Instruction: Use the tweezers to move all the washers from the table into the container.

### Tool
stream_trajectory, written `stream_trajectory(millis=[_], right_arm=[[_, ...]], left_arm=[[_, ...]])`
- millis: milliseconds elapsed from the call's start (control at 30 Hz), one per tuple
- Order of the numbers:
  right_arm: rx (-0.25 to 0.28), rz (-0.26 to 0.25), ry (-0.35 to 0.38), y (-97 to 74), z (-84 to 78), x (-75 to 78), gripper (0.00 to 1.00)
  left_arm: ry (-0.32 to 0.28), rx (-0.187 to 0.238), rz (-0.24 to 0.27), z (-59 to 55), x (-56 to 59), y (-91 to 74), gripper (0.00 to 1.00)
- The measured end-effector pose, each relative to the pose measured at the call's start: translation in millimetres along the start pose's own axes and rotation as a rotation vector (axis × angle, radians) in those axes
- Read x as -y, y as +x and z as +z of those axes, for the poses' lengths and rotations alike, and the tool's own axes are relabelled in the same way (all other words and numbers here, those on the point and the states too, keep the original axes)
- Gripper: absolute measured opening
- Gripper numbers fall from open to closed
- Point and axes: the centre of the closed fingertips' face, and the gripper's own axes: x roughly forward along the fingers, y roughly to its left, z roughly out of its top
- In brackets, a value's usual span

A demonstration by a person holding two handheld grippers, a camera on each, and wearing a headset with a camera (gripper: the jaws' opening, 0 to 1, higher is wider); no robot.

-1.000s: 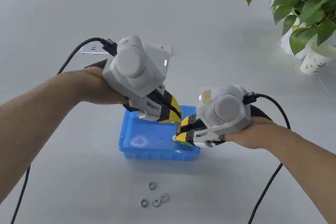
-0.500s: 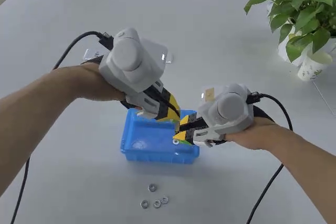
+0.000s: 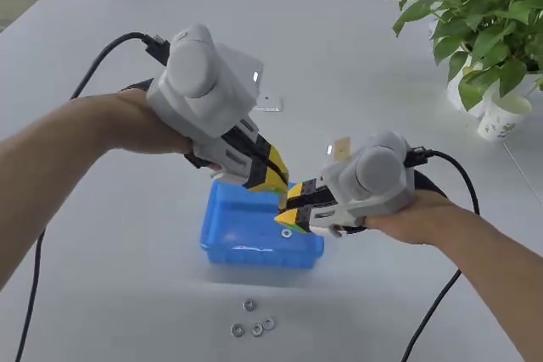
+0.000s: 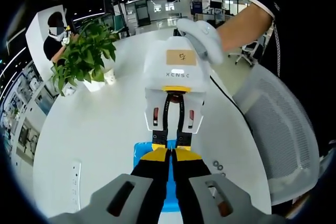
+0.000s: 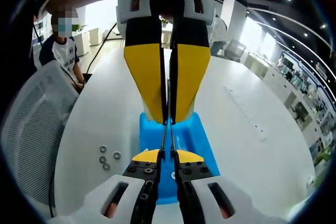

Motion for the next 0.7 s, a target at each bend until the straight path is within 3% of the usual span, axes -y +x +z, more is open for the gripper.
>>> stream_trajectory(millis=[700], right_arm=[[0.013, 0.021, -0.001, -2.1, 4.7, -41.9, 0.12]], left_arm=[[0.008, -0.036, -0.030, -4.0, 40.4, -1.6, 0.06]])
